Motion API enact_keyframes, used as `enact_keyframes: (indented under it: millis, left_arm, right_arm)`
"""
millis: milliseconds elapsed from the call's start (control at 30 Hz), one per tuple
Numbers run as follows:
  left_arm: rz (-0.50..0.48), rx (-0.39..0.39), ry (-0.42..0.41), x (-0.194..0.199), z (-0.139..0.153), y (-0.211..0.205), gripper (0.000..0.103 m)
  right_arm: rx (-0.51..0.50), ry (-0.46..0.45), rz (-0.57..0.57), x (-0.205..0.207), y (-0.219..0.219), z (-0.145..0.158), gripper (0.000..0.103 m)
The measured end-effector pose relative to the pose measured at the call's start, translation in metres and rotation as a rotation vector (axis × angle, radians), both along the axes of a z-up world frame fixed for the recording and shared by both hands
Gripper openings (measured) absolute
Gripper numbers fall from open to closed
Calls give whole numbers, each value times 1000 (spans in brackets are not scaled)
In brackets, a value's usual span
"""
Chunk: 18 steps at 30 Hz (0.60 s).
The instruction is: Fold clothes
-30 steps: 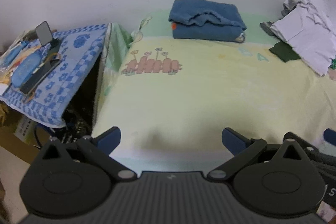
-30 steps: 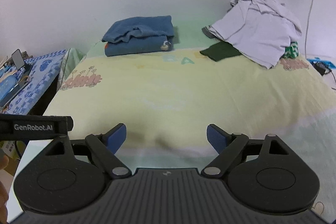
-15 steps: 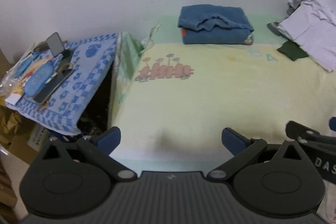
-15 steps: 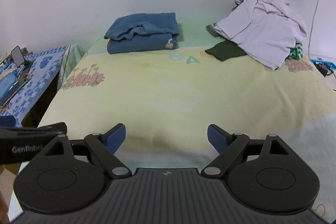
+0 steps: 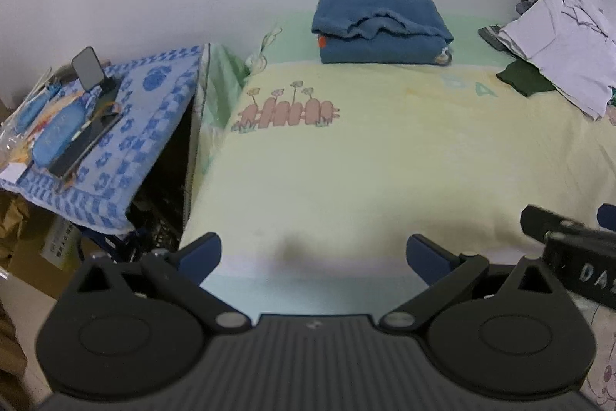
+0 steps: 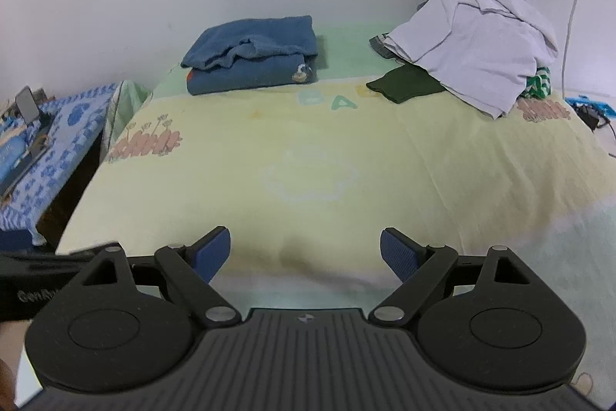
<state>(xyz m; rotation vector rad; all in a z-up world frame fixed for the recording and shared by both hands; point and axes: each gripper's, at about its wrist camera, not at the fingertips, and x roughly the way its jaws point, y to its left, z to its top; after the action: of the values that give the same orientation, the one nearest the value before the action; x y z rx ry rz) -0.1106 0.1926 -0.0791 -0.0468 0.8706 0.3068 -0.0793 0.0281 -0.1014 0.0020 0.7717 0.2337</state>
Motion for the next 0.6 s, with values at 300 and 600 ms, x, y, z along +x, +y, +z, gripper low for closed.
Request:
enact_keyframes:
  millis: [300,600]
  left_arm:
    - [36,-83,-14,9,2,11,102]
    - [25,-55,-39,15,8,5,102]
  right_arm:
    - [17,-14,8,2,-2,3,87]
    - [46,-18,-3,4,-7,6,87]
